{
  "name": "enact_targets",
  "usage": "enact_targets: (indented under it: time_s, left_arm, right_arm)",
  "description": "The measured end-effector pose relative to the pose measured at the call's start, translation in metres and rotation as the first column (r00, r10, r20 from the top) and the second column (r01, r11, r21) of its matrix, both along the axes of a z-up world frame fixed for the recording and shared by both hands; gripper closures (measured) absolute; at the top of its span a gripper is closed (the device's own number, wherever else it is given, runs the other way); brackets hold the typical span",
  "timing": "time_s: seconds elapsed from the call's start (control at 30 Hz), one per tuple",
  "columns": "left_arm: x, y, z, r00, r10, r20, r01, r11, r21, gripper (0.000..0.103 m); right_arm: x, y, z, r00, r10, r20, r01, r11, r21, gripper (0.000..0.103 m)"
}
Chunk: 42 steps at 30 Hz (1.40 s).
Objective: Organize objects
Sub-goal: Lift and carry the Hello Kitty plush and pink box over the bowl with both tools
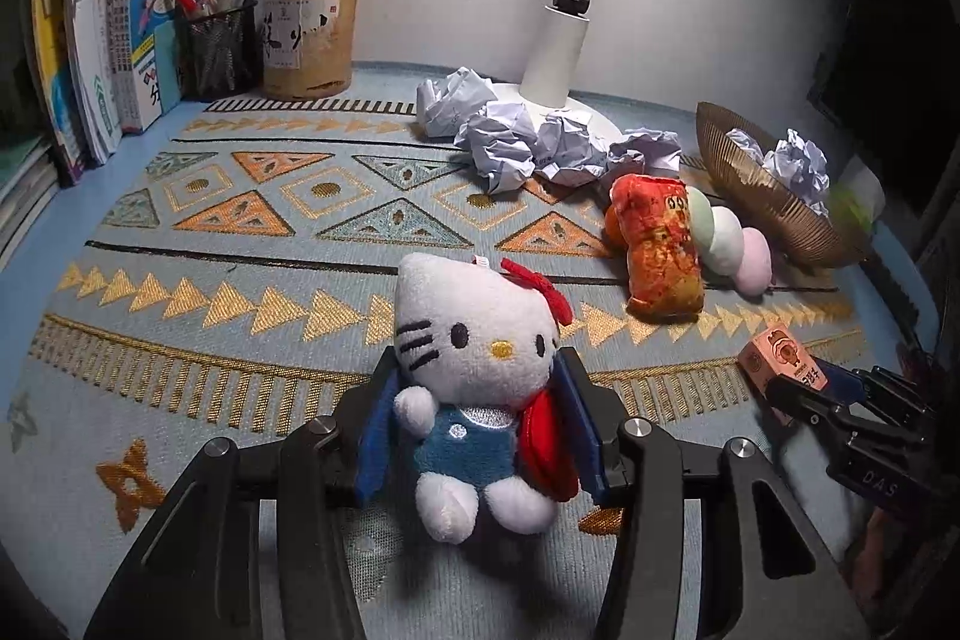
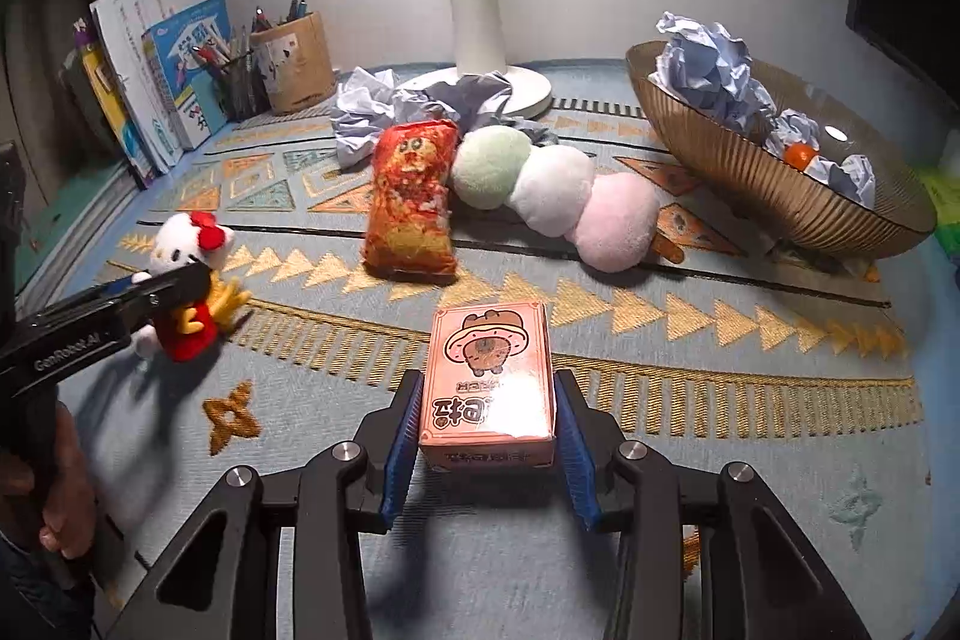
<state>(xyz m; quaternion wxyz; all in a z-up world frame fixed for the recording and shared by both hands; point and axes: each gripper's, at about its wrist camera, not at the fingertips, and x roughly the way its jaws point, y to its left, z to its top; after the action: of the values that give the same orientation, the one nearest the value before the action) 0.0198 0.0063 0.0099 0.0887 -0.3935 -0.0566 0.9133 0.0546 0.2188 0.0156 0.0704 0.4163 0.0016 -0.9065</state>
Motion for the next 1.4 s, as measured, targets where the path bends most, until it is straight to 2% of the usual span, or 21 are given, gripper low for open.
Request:
enact_targets:
  time_s: [0.07,0.1,0.17,0.2,0.33,0.47,0.6,0.7,0.8,0.83,0.9,0.97,1.0,1.03,1.13,1.17,1.2,1.27,1.4]
  left_arm:
    - [-0.002,0.003,-0.003,1.000,-0.008,0.019,0.008,1.000,-0.014,0.055]
    - [0.000,0.004,-0.004,1.000,-0.007,0.022,0.007,1.000,-0.023,0.051]
    - [-0.002,0.006,-0.007,0.999,-0.004,0.047,0.006,0.999,-0.034,0.036]
    - [-0.004,0.006,-0.009,0.997,-0.002,0.071,0.005,0.999,-0.035,0.024]
    - [-0.005,-0.001,-0.011,0.995,0.027,0.091,-0.026,1.000,-0.011,0.023]
    - [-0.005,-0.008,-0.009,0.993,0.052,0.103,-0.055,0.998,0.033,0.023]
    - [-0.001,-0.014,-0.005,0.991,0.041,0.131,-0.052,0.995,0.084,0.023]
    - [0.007,-0.015,0.000,0.990,0.031,0.135,-0.043,0.995,0.091,0.023]
    - [0.011,-0.008,-0.001,0.991,0.027,0.129,-0.042,0.992,0.121,0.008]
    - [0.011,-0.003,-0.002,0.992,0.021,0.121,-0.035,0.993,0.116,0.007]
    - [0.008,0.010,-0.004,0.994,0.019,0.105,-0.023,0.999,0.040,0.008]
    - [0.004,0.022,-0.006,0.995,0.027,0.100,-0.020,0.997,-0.070,0.028]
    - [0.001,0.026,-0.007,0.994,0.034,0.106,-0.023,0.994,-0.107,0.047]
    - [-0.002,0.025,-0.007,0.994,0.040,0.106,-0.027,0.992,-0.119,0.051]
    - [-0.003,0.019,-0.004,0.997,0.038,0.073,-0.031,0.996,-0.086,0.057]
    - [-0.002,0.019,-0.003,0.998,0.042,0.056,-0.036,0.995,-0.095,0.057]
    - [-0.001,0.018,-0.001,0.998,0.050,0.034,-0.046,0.993,-0.108,0.057]
    - [0.003,0.017,0.003,0.999,0.050,-0.013,-0.051,0.995,-0.091,0.057]
    - [0.010,0.018,0.008,0.997,0.027,-0.071,-0.032,0.997,-0.068,0.057]
  right_arm:
    - [-0.001,0.004,0.001,1.000,-0.010,-0.010,0.010,1.000,-0.018,0.062]
    - [-0.002,0.004,0.000,1.000,-0.019,-0.006,0.019,1.000,-0.018,0.062]
    - [-0.004,0.007,-0.004,0.999,-0.038,0.019,0.038,0.999,-0.008,0.062]
    - [-0.005,0.007,-0.005,0.999,-0.041,0.028,0.041,0.999,-0.006,0.062]
    - [-0.006,0.008,-0.007,0.998,-0.045,0.041,0.045,0.999,-0.001,0.060]
    - [-0.005,0.009,-0.005,0.996,-0.081,0.030,0.080,0.997,0.018,0.039]
    - [-0.004,0.008,-0.005,0.997,-0.075,0.029,0.075,0.997,0.020,0.039]
    - [-0.006,0.009,-0.006,0.996,-0.079,0.040,0.078,0.997,0.024,0.039]
    - [-0.006,0.008,-0.006,0.996,-0.084,0.040,0.083,0.996,0.029,0.039]
    - [-0.007,0.009,-0.006,0.995,-0.087,0.040,0.086,0.996,0.031,0.039]
    - [-0.006,0.010,-0.007,0.995,-0.086,0.042,0.085,0.996,0.025,0.039]
    - [-0.007,0.011,-0.007,0.996,-0.081,0.045,0.081,0.997,0.013,0.039]
    - [-0.007,0.011,-0.007,0.996,-0.081,0.048,0.081,0.997,0.009,0.039]
    - [-0.007,0.012,-0.007,0.996,-0.081,0.048,0.081,0.997,0.006,0.039]
    - [-0.005,0.009,-0.006,0.997,-0.070,0.031,0.070,0.998,0.010,0.039]
    - [-0.004,0.008,-0.005,0.998,-0.066,0.024,0.066,0.998,0.017,0.042]
    - [-0.004,0.006,-0.006,0.998,-0.059,0.025,0.059,0.998,0.019,0.051]
    - [-0.005,0.005,-0.008,0.998,-0.051,0.038,0.050,0.999,0.018,0.062]
    - [-0.003,0.005,-0.006,0.998,-0.051,0.020,0.051,0.999,0.016,0.063]
